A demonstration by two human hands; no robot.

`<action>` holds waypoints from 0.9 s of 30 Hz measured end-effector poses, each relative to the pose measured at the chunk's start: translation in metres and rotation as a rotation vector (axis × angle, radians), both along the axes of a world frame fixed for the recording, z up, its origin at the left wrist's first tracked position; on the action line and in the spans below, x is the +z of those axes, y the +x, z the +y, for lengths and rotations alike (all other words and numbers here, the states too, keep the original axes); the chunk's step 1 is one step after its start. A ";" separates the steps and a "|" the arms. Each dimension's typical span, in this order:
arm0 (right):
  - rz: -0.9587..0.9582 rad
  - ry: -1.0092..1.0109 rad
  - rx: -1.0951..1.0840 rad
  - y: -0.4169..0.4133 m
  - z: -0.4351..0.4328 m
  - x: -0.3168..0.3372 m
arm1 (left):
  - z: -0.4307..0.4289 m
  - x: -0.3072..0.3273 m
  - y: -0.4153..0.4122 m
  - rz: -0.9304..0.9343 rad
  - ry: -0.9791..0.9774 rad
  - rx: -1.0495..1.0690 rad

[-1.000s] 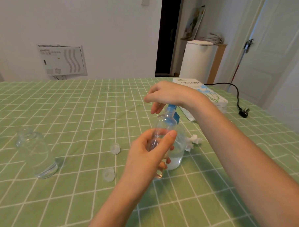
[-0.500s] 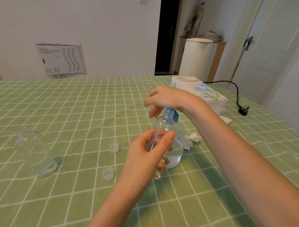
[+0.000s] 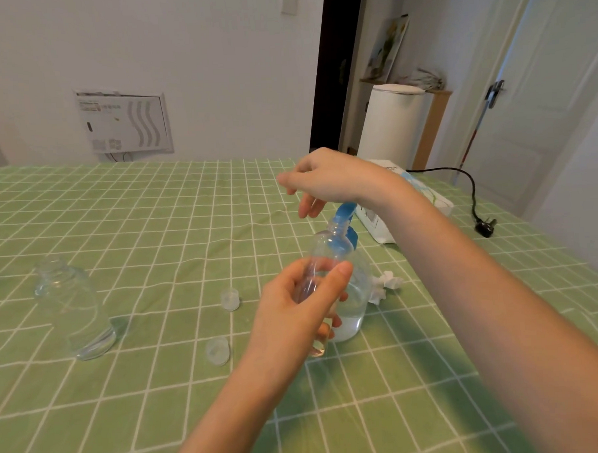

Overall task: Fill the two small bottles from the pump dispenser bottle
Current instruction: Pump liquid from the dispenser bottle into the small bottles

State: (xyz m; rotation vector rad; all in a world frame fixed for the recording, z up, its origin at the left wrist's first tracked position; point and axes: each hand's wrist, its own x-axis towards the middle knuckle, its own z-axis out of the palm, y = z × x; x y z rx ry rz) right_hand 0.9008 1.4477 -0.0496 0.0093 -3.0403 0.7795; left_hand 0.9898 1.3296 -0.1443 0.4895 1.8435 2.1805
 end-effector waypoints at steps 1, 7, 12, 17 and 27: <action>-0.029 0.016 -0.004 -0.001 -0.001 -0.003 | 0.000 0.000 0.000 -0.005 0.002 0.000; -0.123 0.024 -0.042 -0.003 -0.002 -0.009 | 0.000 0.000 0.000 -0.009 0.005 0.002; -0.182 0.060 -0.048 -0.004 -0.002 -0.010 | 0.001 0.000 -0.001 -0.010 0.009 0.005; -0.198 0.090 -0.058 -0.002 -0.003 -0.016 | 0.001 -0.002 0.000 -0.022 0.001 0.010; -0.131 0.001 -0.078 0.000 -0.001 -0.019 | 0.001 -0.003 0.001 -0.027 -0.020 0.017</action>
